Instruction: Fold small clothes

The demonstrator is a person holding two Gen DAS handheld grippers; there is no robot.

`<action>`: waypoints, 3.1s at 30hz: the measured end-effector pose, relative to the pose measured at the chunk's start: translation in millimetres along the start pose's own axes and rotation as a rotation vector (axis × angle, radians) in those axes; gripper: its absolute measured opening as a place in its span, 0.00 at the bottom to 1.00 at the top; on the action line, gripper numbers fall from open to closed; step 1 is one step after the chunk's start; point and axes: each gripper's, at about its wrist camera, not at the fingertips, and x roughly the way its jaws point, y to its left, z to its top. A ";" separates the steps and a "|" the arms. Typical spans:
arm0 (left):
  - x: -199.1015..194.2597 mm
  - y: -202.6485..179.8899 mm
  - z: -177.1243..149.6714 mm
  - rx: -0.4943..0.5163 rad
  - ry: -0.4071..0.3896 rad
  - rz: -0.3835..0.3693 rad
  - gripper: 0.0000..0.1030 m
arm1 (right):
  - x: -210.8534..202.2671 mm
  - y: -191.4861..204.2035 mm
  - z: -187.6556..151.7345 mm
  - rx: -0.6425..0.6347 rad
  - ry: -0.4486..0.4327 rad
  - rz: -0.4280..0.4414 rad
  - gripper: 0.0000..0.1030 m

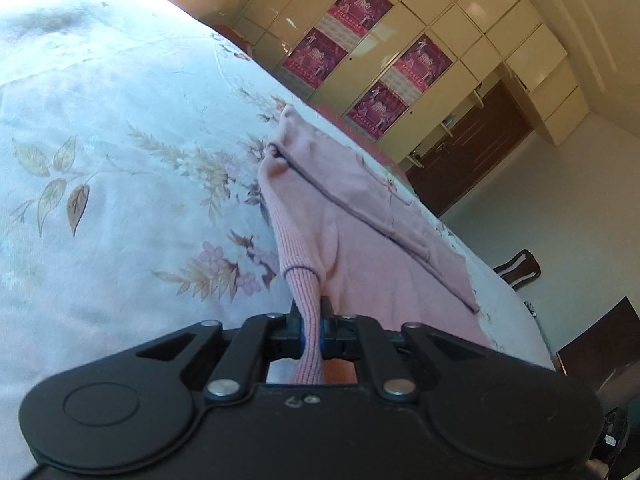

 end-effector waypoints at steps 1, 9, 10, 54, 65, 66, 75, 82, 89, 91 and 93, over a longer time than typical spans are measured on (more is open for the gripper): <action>2.7 -4.4 9.4 0.011 -0.009 -0.008 0.05 | 2.7 1.6 6.5 -0.003 -0.005 0.004 0.07; 68.5 -30.2 101.2 0.002 -0.046 -0.082 0.05 | 44.6 39.1 100.2 -0.045 -0.084 0.006 0.07; 83.5 -32.6 115.3 -0.004 -0.044 -0.086 0.05 | 53.6 42.7 117.0 -0.046 -0.095 0.001 0.07; 332.7 -34.7 230.1 0.460 -0.007 0.029 0.06 | 290.4 19.2 258.2 -0.570 -0.122 -0.410 0.08; 355.9 -24.9 228.1 0.365 0.048 0.150 0.06 | 305.3 -5.5 262.2 -0.427 -0.096 -0.483 0.08; 356.7 -25.3 227.2 0.378 0.051 0.157 0.06 | 305.7 -7.8 262.6 -0.428 -0.092 -0.482 0.08; 326.9 -55.7 220.6 0.451 -0.104 0.260 0.65 | 294.7 27.2 252.8 -0.530 -0.194 -0.576 0.56; 367.4 -146.5 166.6 0.664 0.145 -0.007 0.67 | 372.2 108.8 190.4 -0.781 0.039 -0.336 0.36; 353.7 -75.2 177.2 0.614 0.099 0.142 0.68 | 364.3 74.6 198.4 -0.783 0.083 -0.413 0.36; 343.3 -43.5 188.0 0.605 0.082 0.173 0.61 | 340.7 40.6 217.2 -0.717 0.065 -0.531 0.36; 330.4 -32.8 196.4 0.561 0.070 0.100 0.58 | 319.5 21.0 226.9 -0.660 0.067 -0.511 0.36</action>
